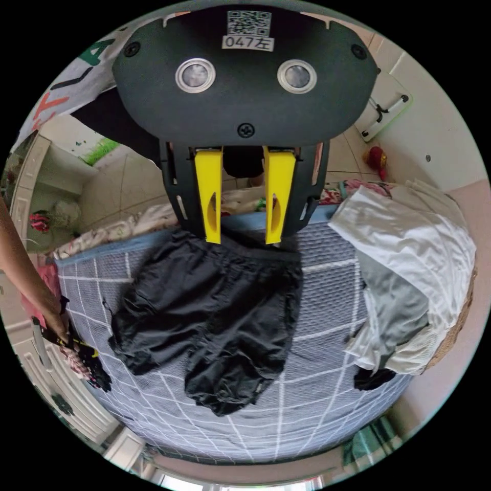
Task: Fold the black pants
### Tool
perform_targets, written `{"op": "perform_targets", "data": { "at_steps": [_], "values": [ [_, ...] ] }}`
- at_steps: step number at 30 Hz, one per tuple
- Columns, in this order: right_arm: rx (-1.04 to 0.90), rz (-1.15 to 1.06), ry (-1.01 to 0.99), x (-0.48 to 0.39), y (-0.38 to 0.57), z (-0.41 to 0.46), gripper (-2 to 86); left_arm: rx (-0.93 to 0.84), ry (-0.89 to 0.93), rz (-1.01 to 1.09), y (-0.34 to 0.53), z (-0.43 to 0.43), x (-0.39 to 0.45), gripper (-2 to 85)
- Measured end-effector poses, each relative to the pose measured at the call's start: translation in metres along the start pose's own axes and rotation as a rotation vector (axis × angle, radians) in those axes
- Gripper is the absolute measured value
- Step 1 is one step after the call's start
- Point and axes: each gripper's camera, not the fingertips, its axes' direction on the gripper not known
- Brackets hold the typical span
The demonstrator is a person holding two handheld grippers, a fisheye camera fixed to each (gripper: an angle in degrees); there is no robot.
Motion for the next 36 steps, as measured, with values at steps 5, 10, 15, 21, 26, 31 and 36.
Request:
{"op": "perform_targets", "data": {
  "at_steps": [5, 10, 15, 21, 26, 31, 36],
  "values": [
    [0.028, -0.418, -0.162, -0.107, 0.030, -0.031, -0.1, -0.030, 0.084, 0.013, -0.015, 0.032, 0.034, 14.6],
    [-0.173, -0.479, -0.229, -0.159, 0.053, 0.037, -0.5, -0.132, 0.115, -0.040, -0.016, 0.091, 0.047, 7.1],
    [-0.181, -0.440, -0.281, -0.138, 0.061, 0.043, -0.2, -0.104, 0.143, -0.034, -0.007, 0.088, 0.044, 6.1],
    [0.055, -0.173, -0.154, -0.034, 0.063, -0.026, 3.1, -0.021, 0.149, -0.035, 0.029, 0.054, 0.042, 16.7],
    [-0.020, -0.036, -0.152, 0.032, 0.037, 0.001, 6.8, -0.062, 0.209, -0.159, 0.039, 0.080, 0.024, 20.9],
    [-0.134, 0.040, -0.229, 0.051, 0.012, 0.056, 7.5, -0.092, 0.202, -0.164, 0.036, 0.108, 0.033, 20.7],
    [-0.230, 0.182, -0.342, 0.065, 0.009, 0.099, 2.8, -0.112, 0.165, -0.204, 0.037, 0.126, 0.033, 16.2]
  ]
}}
